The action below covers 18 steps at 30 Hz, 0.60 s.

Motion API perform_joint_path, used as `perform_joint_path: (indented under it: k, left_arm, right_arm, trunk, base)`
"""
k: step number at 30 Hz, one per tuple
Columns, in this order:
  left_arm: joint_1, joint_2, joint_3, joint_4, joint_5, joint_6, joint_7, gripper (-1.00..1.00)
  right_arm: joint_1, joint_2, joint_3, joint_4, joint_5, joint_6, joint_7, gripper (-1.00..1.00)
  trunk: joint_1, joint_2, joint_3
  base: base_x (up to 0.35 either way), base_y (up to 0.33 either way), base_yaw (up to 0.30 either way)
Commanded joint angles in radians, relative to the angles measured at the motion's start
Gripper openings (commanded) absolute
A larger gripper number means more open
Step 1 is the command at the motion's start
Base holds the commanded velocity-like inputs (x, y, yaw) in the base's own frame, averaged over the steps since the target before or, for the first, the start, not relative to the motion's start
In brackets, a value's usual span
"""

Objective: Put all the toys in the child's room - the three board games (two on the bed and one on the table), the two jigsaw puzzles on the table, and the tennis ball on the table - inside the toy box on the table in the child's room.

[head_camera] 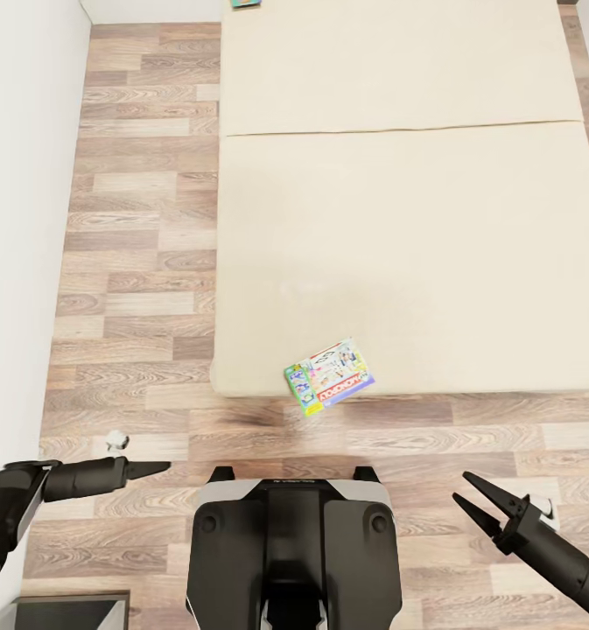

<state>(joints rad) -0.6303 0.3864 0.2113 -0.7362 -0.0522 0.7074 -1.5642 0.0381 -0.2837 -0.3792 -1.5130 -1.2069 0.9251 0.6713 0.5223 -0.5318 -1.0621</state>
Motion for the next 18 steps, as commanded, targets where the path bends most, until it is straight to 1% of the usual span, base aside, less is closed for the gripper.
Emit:
perform_joint_path:
  k: [1, 10, 18]
  left_arm:
    - [0.000, -0.001, 0.002, 0.000, -0.006, 0.011, -0.007, 1.00]
    - [0.000, -0.004, 0.001, -0.001, -0.006, 0.011, 0.002, 1.00]
    - [0.000, -0.005, 0.001, 0.000, -0.006, 0.010, 0.005, 1.00]
  right_arm:
    - [0.000, 0.000, -0.001, 0.000, 0.000, 0.004, 0.002, 1.00]
    - [0.000, 0.000, -0.001, 0.003, 0.000, 0.003, 0.002, 1.00]
    - [0.000, 0.000, -0.001, 0.004, 0.000, 0.002, 0.001, 1.00]
  trunk:
    - [0.001, -0.001, -0.001]
    - [0.001, -0.001, -0.001]
    - [0.001, -0.001, -0.001]
  base:
    - [0.000, -0.041, 0.000]
    - [0.000, -0.033, 0.000]
    - [0.000, -0.218, 0.000]
